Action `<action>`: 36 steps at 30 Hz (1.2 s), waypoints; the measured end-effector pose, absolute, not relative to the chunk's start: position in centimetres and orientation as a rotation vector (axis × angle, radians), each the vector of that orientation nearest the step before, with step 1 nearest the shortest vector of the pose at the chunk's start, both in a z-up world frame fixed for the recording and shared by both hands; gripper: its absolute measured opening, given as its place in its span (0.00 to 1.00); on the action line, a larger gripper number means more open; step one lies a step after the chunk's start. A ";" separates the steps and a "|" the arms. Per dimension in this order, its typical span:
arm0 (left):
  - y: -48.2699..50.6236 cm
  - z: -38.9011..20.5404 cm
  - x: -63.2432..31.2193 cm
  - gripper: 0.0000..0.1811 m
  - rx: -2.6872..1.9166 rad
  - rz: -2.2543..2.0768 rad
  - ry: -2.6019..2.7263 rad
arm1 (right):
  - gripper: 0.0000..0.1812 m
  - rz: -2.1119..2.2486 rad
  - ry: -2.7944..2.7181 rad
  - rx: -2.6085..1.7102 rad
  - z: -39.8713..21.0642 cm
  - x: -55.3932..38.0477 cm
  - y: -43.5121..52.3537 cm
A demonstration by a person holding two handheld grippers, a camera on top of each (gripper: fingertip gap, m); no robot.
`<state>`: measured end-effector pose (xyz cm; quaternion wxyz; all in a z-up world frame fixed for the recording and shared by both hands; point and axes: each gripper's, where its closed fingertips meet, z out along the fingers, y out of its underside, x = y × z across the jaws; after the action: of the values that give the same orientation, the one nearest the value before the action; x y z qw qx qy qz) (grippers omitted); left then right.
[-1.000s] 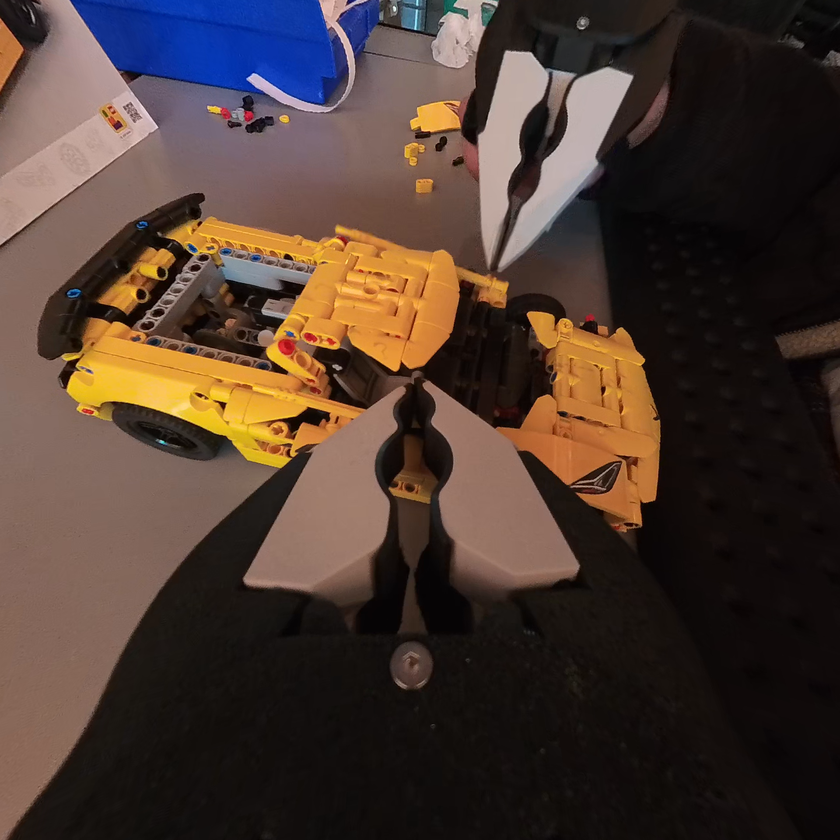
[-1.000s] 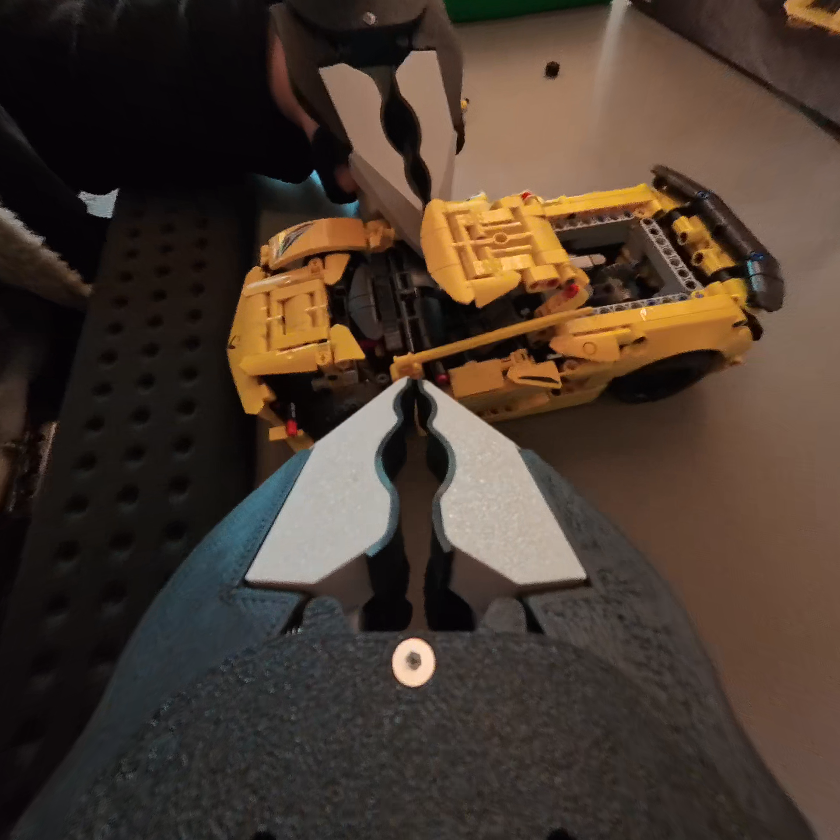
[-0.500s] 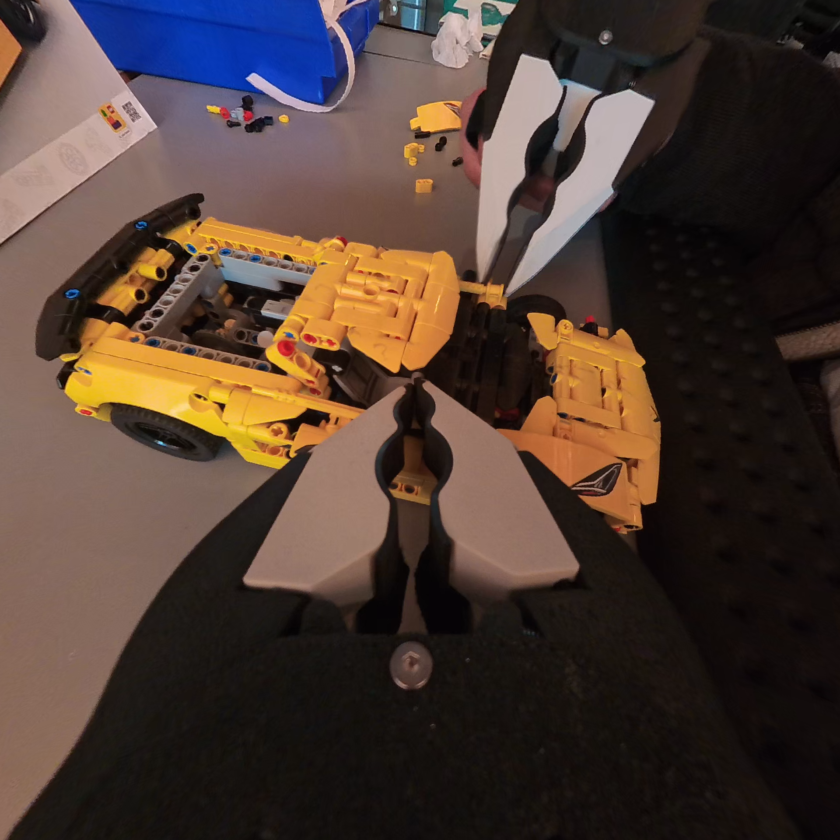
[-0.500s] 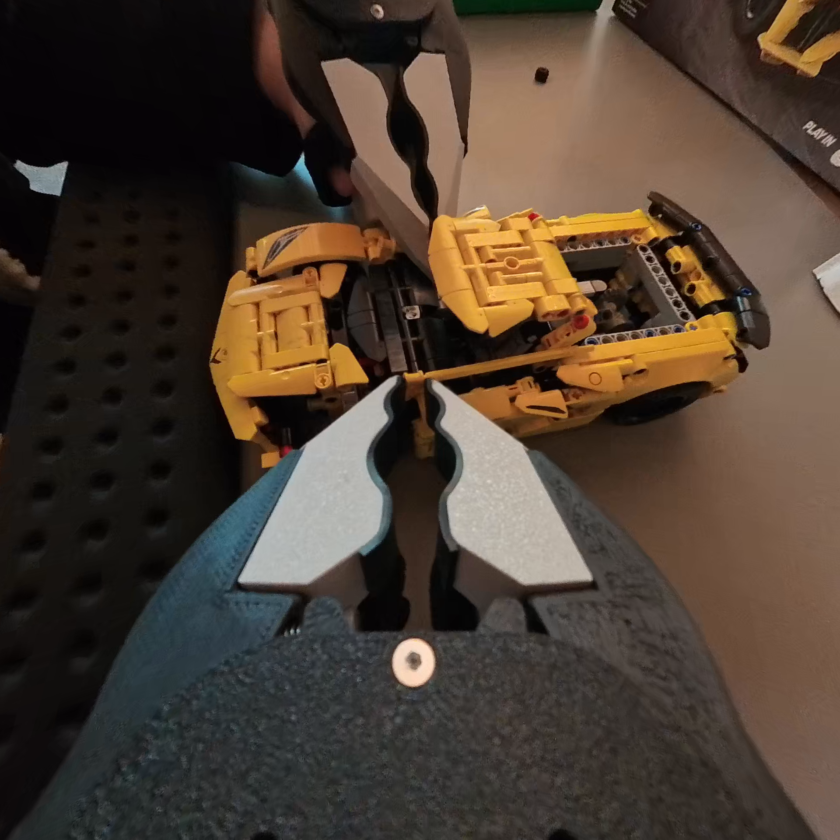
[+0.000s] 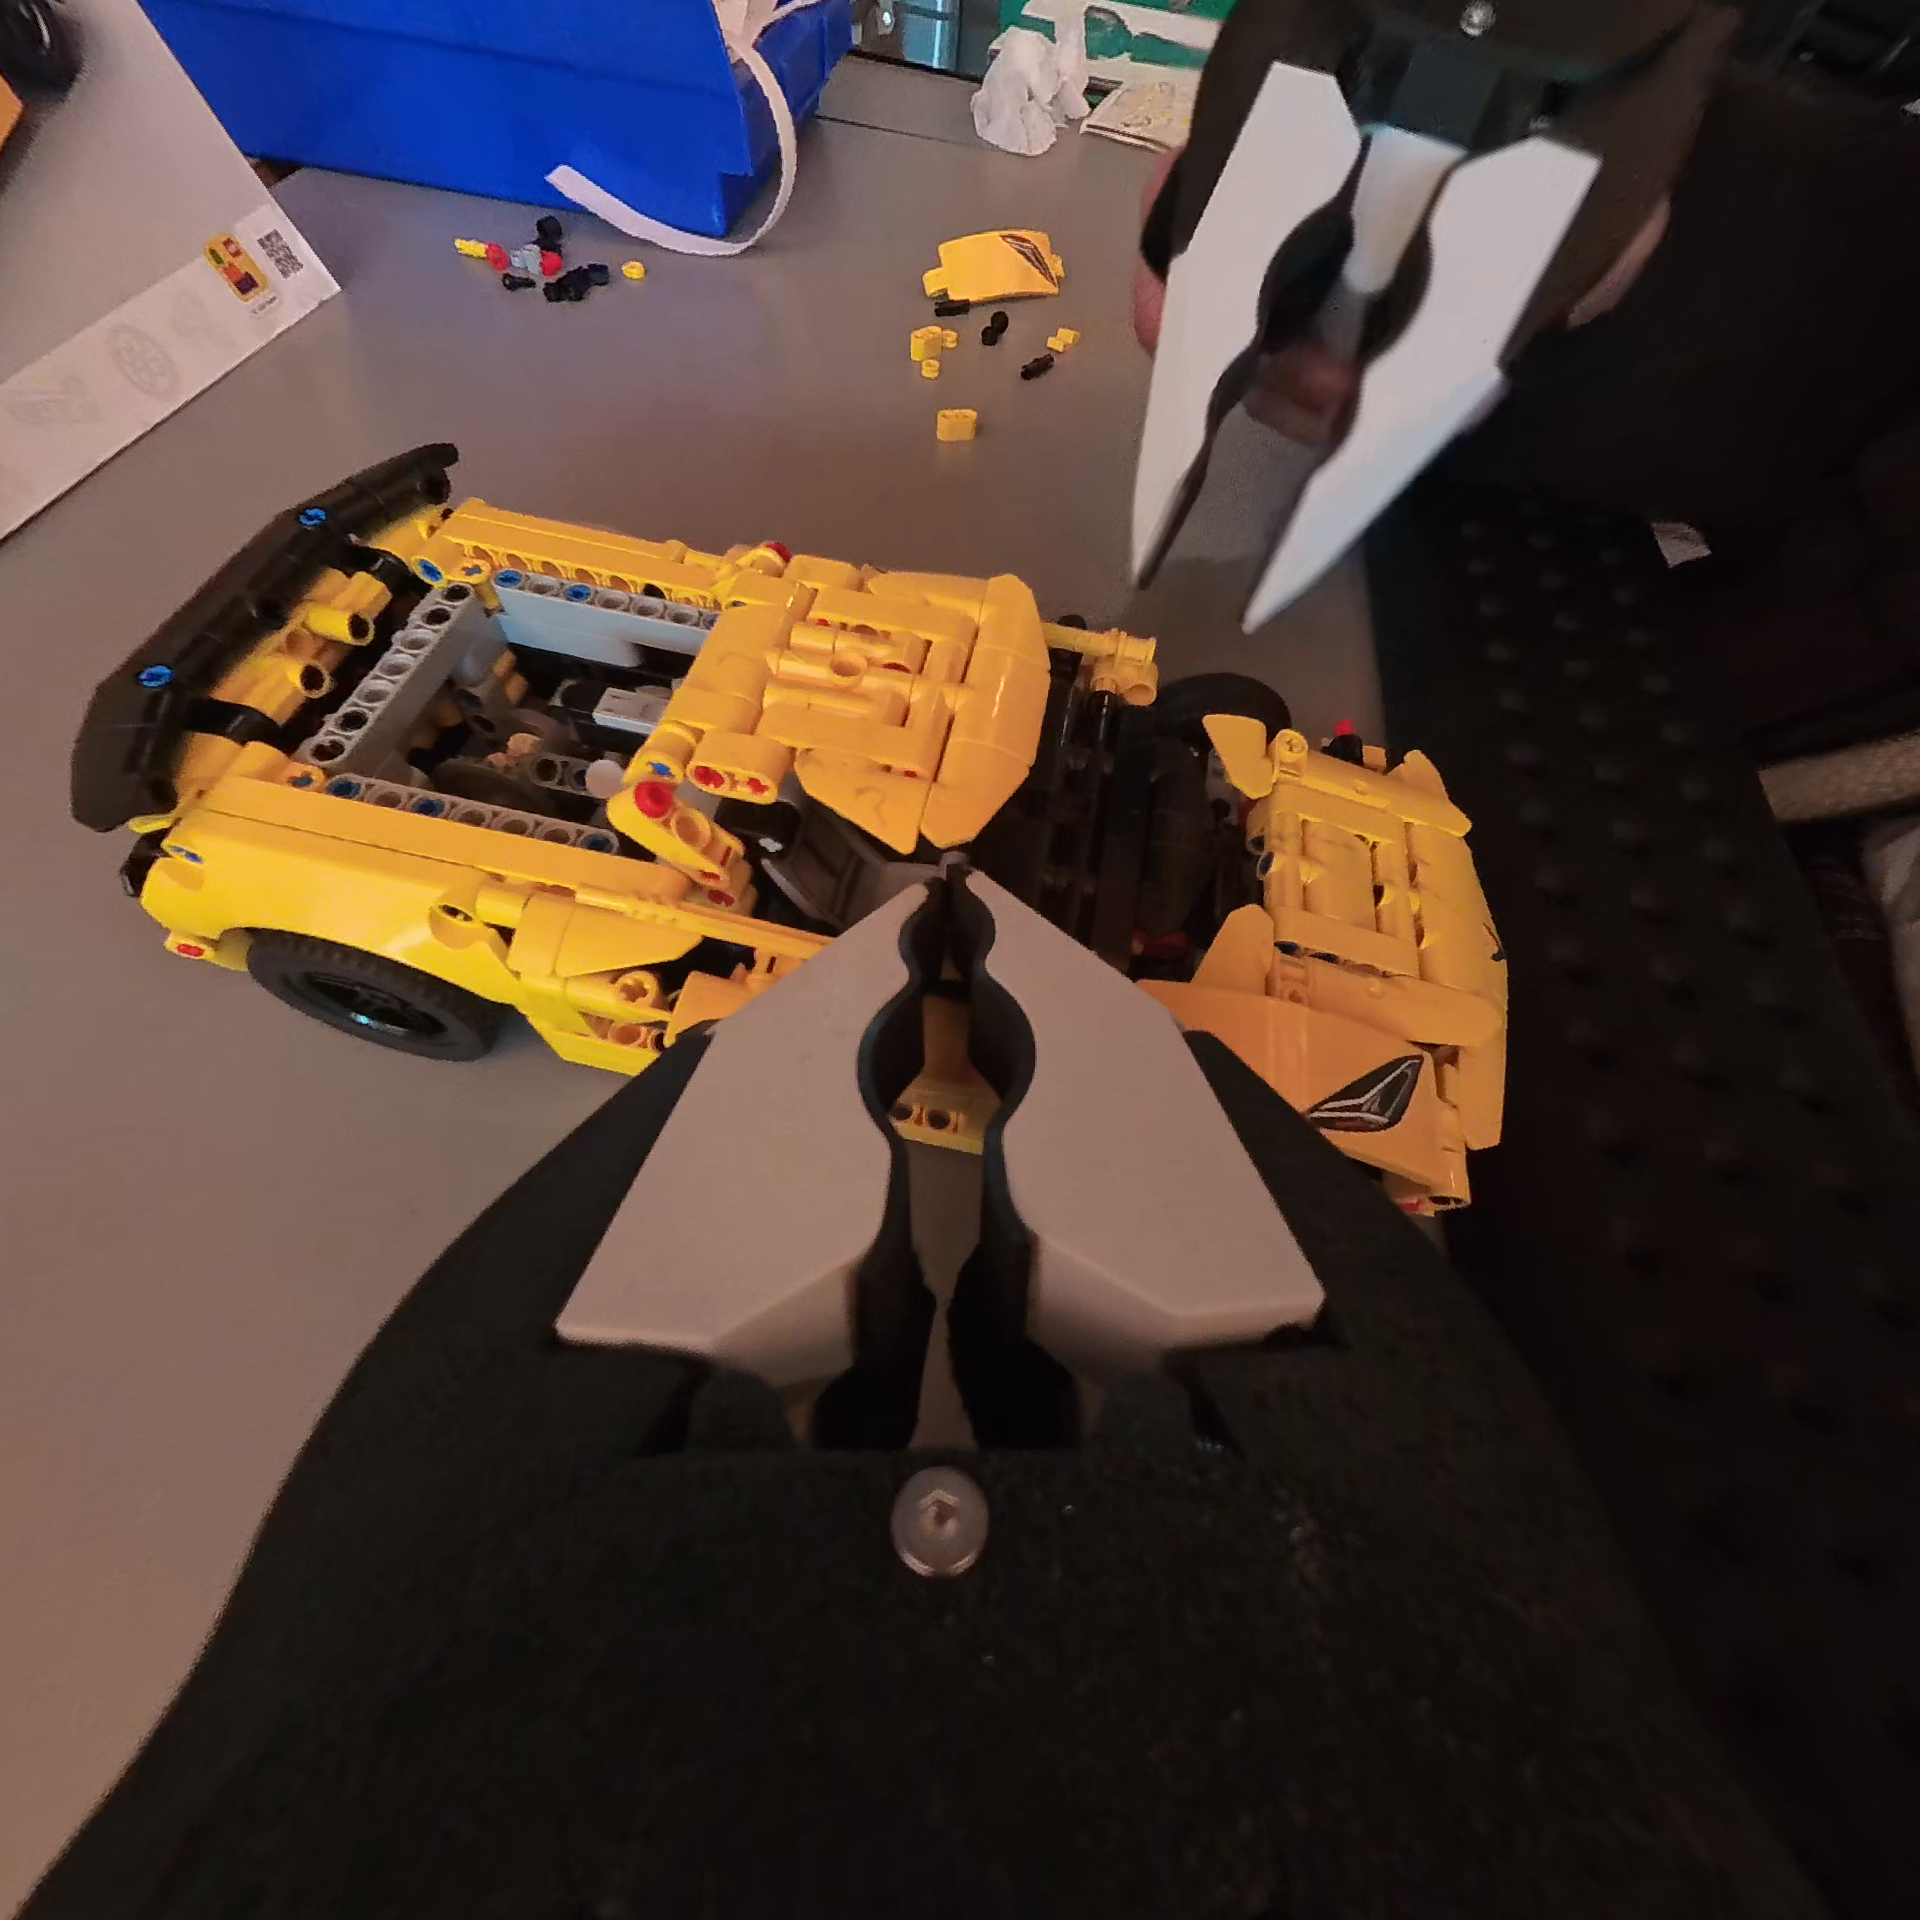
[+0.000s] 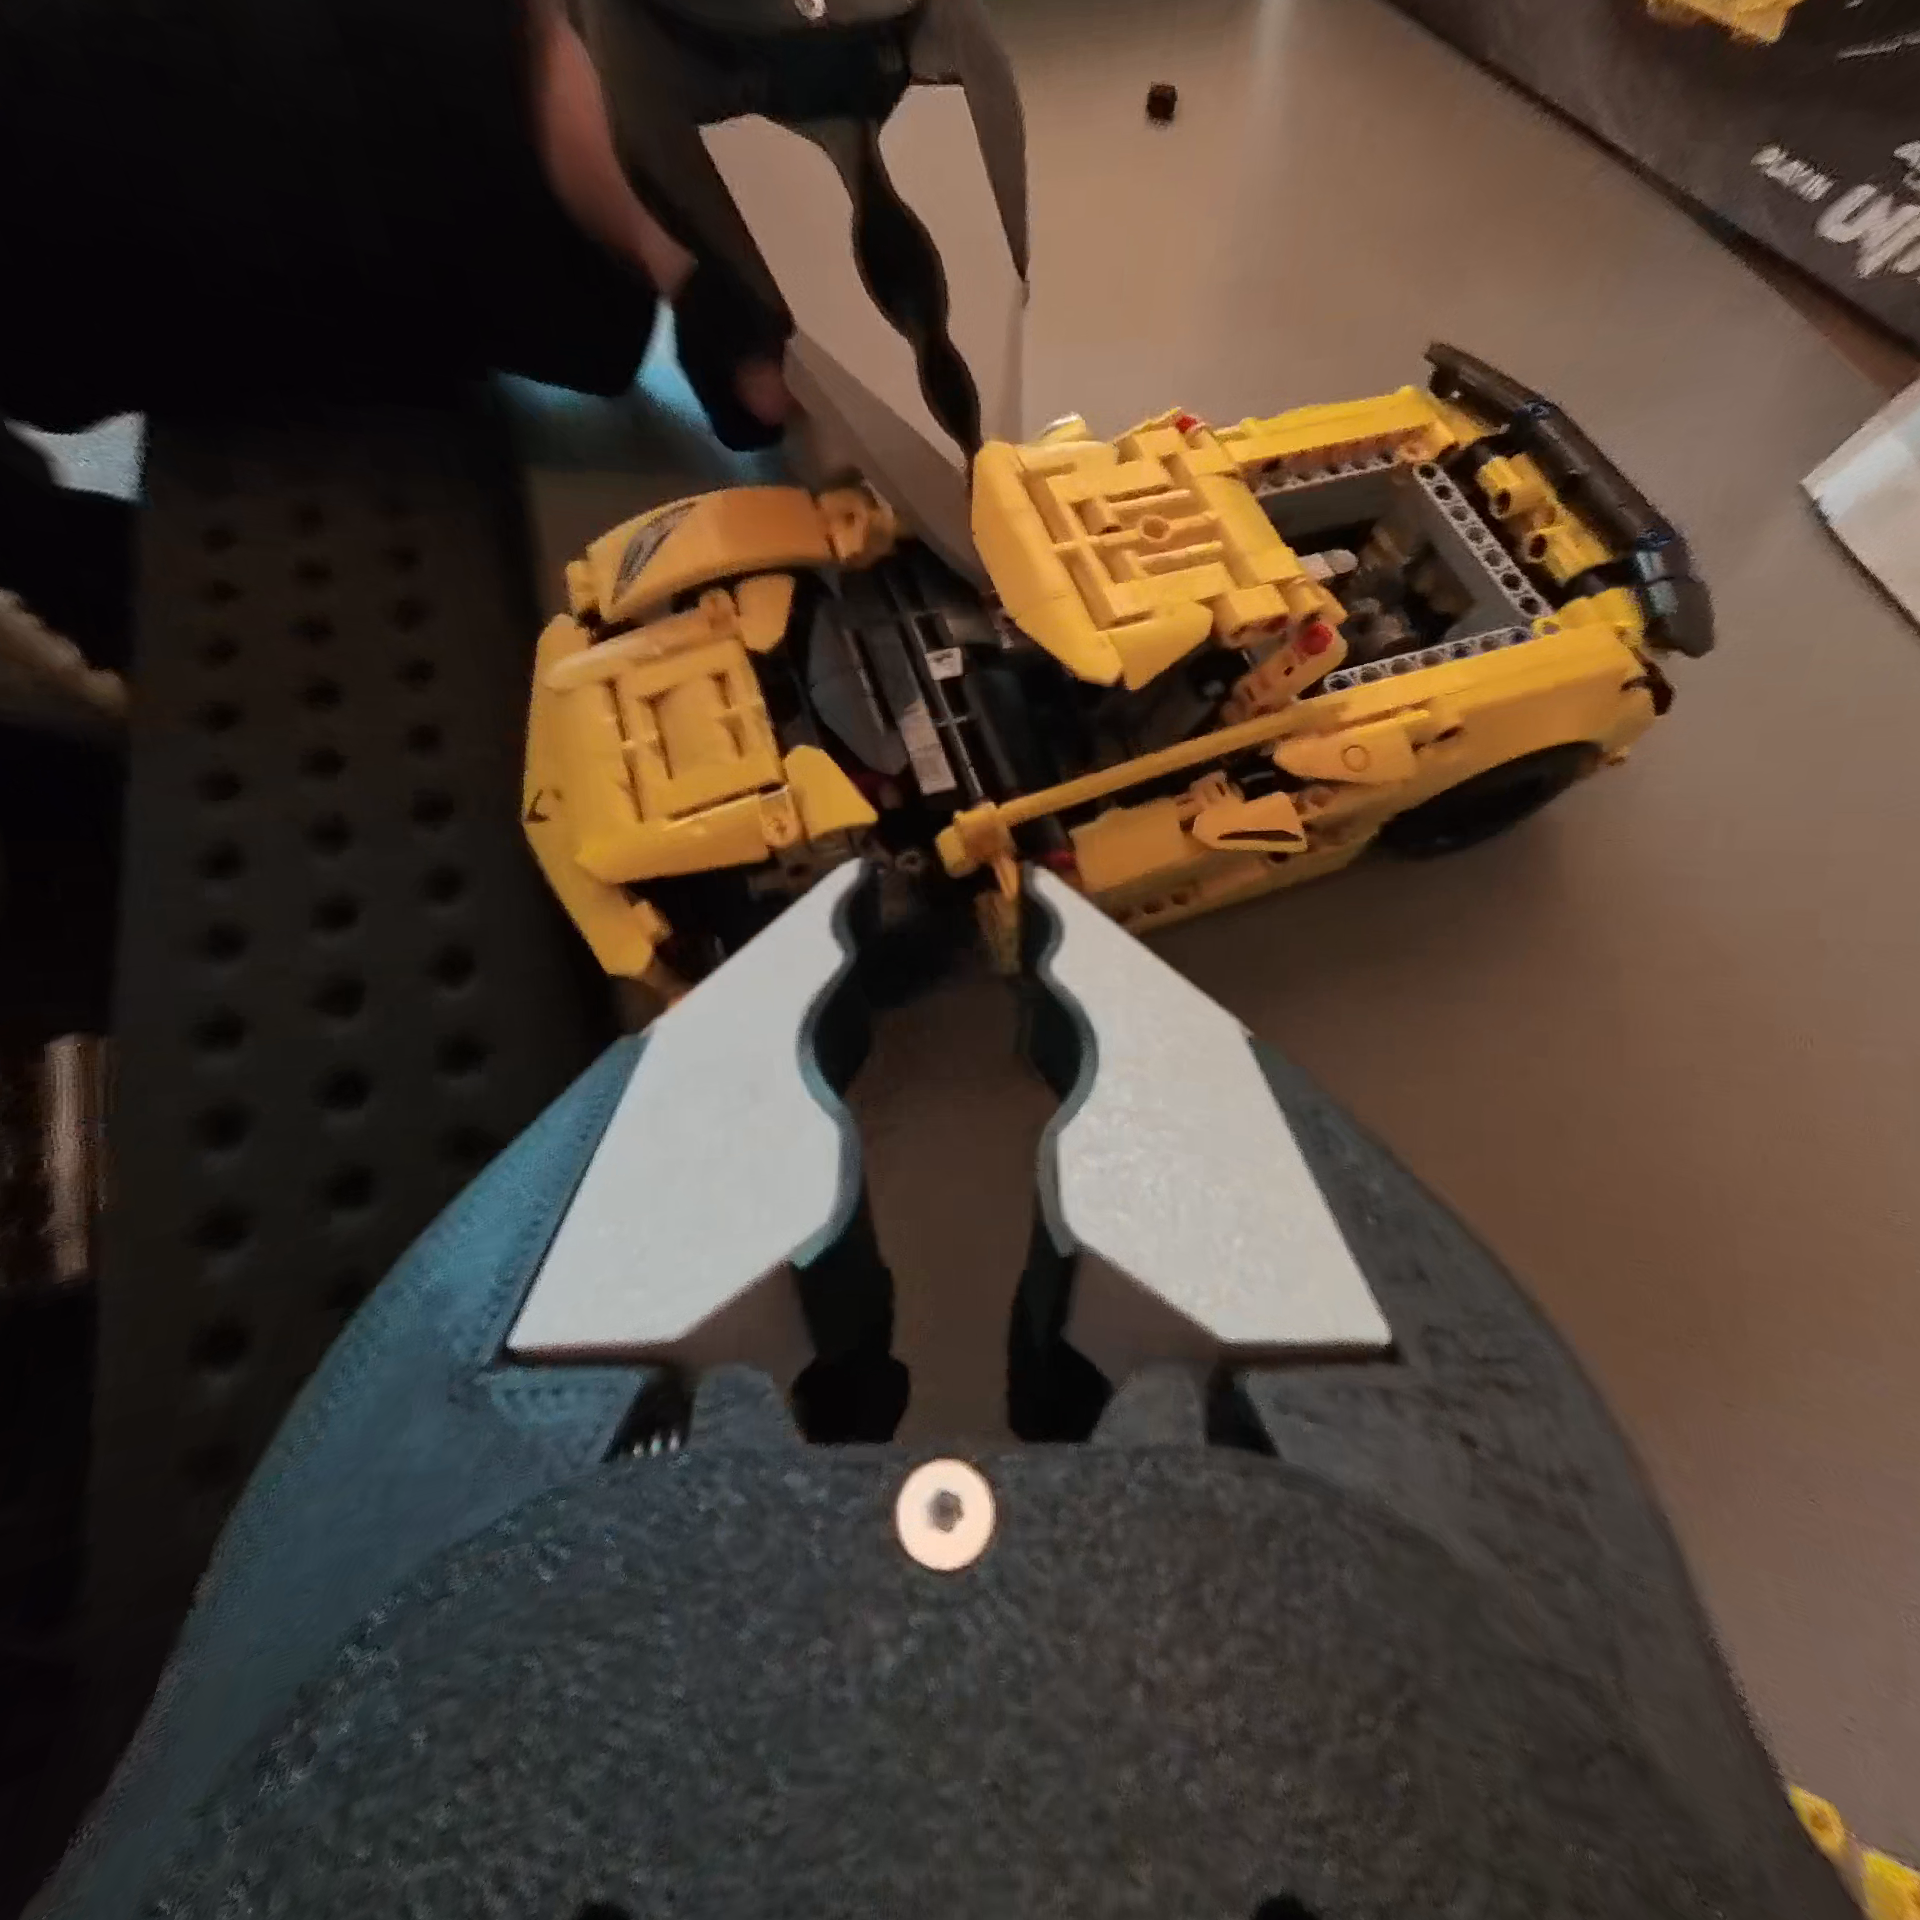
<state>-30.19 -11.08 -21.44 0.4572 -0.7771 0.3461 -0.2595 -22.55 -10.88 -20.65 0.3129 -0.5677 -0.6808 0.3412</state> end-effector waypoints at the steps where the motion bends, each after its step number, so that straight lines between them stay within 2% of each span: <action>1: -11.1 -21.4 -30.2 0.00 -1.914 -0.640 0.853 | 0.15 0.830 -1.759 -1.525 -20.9 -23.0 -10.6; 3: -11.1 -21.4 -30.2 0.00 -1.913 -0.648 0.847 | 0.12 0.718 -1.626 -1.648 -21.4 -23.7 -9.9; 6: -11.0 -21.4 -30.2 0.00 -1.913 -0.646 0.845 | 0.07 0.830 -1.415 -1.802 -20.9 -24.6 -10.6; 11: -10.9 -21.5 -30.2 0.00 -1.913 -0.633 0.842 | 0.05 0.804 -1.233 -1.956 -21.1 -24.5 -10.2; 18: -10.8 -21.5 -30.4 0.00 -1.915 -0.604 0.840 | 0.03 0.361 -1.172 -1.954 -21.8 -20.2 -7.5; 26: -11.6 -20.9 -30.7 0.01 -1.941 -0.645 0.840 | 0.03 0.693 -1.231 -1.869 -20.1 -17.7 -6.5; 32: -12.3 -15.8 -29.7 0.16 -1.809 -0.832 0.670 | 0.03 1.179 -1.348 -1.465 -15.4 -18.7 -11.5; 36: -13.7 -12.5 -23.0 0.17 -1.680 -1.119 0.575 | 0.03 1.140 -1.350 -1.347 -15.1 -20.6 -13.2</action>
<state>-23.04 -13.68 -12.51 0.4981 -0.6942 0.2375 -0.4622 -20.63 -13.22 -15.06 0.4439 -0.5431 -0.5447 0.4597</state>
